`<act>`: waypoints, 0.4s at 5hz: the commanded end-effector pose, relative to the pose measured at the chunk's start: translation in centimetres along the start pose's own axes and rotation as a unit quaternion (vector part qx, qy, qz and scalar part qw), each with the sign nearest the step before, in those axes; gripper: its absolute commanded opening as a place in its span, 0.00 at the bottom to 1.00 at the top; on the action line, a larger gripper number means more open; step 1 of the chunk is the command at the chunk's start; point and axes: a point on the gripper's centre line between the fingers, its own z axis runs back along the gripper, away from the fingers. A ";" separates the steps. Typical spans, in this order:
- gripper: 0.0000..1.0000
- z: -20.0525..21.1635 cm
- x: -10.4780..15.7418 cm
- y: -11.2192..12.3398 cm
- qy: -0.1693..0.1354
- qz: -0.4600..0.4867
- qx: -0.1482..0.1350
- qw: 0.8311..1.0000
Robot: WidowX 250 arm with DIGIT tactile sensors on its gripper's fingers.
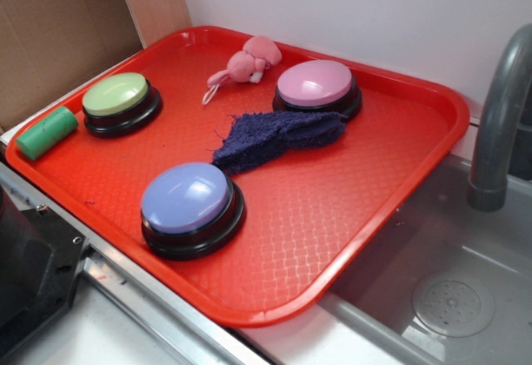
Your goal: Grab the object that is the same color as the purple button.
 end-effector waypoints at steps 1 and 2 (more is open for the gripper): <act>1.00 0.0 0.0 0.0 0.000 0.000 0.000 1.000; 1.00 -1.5 0.8 -0.2 -0.026 0.004 0.007 1.000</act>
